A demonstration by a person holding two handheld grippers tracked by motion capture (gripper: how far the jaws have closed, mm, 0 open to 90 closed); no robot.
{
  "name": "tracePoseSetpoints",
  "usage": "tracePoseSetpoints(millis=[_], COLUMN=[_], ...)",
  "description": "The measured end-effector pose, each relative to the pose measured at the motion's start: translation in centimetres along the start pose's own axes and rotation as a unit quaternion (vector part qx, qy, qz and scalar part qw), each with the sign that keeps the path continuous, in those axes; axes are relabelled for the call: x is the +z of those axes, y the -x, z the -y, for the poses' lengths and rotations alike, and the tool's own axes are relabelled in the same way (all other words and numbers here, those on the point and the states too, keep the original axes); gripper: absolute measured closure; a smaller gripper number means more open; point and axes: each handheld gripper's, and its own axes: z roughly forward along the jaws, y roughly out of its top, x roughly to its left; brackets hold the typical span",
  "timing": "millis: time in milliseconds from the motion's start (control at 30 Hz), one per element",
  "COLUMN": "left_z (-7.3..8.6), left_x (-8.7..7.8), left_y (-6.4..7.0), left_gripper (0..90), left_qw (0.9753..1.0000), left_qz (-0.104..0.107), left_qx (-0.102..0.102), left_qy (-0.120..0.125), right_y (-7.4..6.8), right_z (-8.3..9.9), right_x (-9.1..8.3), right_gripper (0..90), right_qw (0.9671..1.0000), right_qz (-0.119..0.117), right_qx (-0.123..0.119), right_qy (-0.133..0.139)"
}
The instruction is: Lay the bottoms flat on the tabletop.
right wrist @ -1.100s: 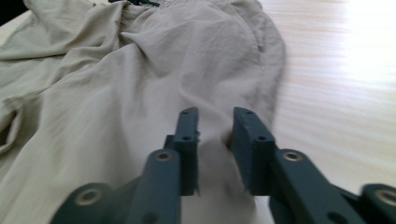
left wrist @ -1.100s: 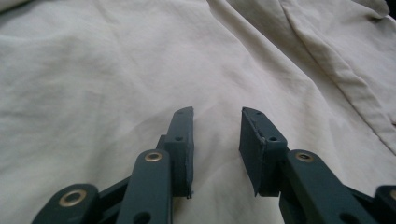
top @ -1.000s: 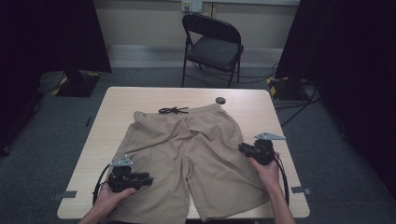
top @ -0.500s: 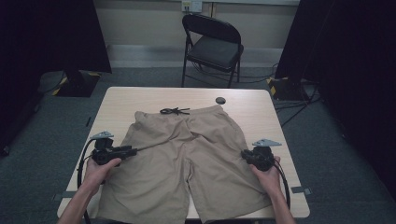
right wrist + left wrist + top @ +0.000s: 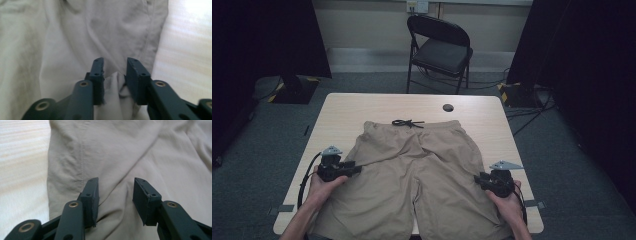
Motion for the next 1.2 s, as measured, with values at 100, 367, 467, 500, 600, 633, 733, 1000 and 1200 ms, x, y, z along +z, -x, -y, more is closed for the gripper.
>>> tracePoseSetpoints(millis=[100,367,467,500,600,633,733,1000,1200], left_z=[0.2,-1.8,-3.5,-3.9,-4.4,-4.6,-4.7,-6.1,-6.0], left_x=[-0.6,0.8,2.1,2.5,3.6,3.7,4.0,5.5,5.1], left_y=[0.3,-0.9,-1.6,-1.8,-2.6,-2.9,-3.7,-5.3,-5.6], left_gripper=[56.0,55.8,55.8,55.8,56.4,58.7,61.7,65.2,55.2], left_qw=[0.9997,0.9992,0.9992,0.9990,0.9989,0.9986,0.9977,0.9941,0.9956], left_qz=[0.011,0.018,0.005,-0.005,-0.027,-0.028,-0.040,-0.076,-0.048], left_qx=[0.011,-0.027,-0.036,-0.042,-0.039,-0.045,-0.050,-0.062,-0.069], left_qy=[-0.020,0.021,0.015,0.016,0.002,0.006,0.023,0.045,0.041], right_y=[0.5,0.6,0.3,0.3,0.5,0.6,0.7,1.3,1.7], right_z=[-1.5,-6.0,-6.7,-6.7,-6.3,-6.2,-6.4,-8.5,-9.3], right_x=[0.1,3.9,5.9,6.4,7.7,7.9,8.2,10.7,11.3], right_gripper=[61.5,58.8,54.0,51.8,45.2,45.2,43.1,37.6,32.3], right_qw=[0.9996,0.9992,0.9996,0.9995,0.9995,0.9994,0.9989,0.9961,0.9961], right_qz=[0.001,0.002,0.007,0.012,0.024,0.028,0.044,0.087,0.086], right_qx=[0.014,0.010,0.013,0.017,0.020,0.015,0.007,0.007,0.016], right_qy=[0.024,0.039,0.026,0.023,0.006,0.011,0.013,0.009,0.005])
